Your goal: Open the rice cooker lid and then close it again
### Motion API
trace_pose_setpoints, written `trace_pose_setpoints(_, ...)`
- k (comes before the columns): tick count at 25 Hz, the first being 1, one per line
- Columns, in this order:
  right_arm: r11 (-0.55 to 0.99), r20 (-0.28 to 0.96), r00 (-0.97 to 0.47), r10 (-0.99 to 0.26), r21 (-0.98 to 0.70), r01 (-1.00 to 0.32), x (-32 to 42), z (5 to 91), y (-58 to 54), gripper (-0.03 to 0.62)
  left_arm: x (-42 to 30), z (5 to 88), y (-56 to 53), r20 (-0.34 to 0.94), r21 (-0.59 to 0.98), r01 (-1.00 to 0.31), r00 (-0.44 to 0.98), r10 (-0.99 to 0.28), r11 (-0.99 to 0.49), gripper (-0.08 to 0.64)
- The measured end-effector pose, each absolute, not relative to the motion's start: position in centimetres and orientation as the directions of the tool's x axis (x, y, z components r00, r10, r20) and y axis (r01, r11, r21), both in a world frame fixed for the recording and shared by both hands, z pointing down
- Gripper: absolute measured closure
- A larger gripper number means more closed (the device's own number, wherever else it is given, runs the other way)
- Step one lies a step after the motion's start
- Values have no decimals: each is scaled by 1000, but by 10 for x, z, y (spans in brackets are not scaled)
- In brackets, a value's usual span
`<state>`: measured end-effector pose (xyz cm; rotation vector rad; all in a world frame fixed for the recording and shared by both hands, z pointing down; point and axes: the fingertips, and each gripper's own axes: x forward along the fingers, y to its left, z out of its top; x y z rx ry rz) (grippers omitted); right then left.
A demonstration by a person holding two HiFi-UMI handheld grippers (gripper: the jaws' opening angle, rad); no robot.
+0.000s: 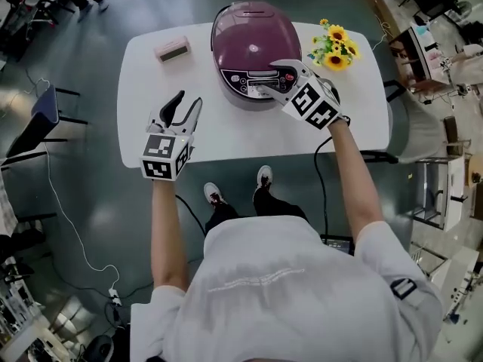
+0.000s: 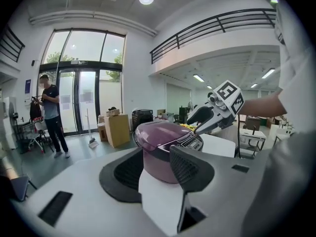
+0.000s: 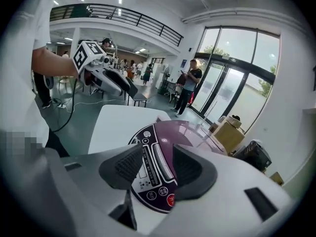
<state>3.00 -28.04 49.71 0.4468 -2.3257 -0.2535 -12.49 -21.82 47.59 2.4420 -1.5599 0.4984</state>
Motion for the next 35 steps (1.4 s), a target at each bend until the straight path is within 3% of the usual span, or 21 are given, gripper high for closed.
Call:
trace_pose_setpoints(9,957,753,-597,-278,272,-103,19,540,-277,356,-140,497,-206,436,10,-923,350,-829,-384,387)
trace_pose_setpoints(35,953,692,-656,-301,237,-187,20,540,-275,397,-124,510,-201,456,36,-904,393,-798,-425,390)
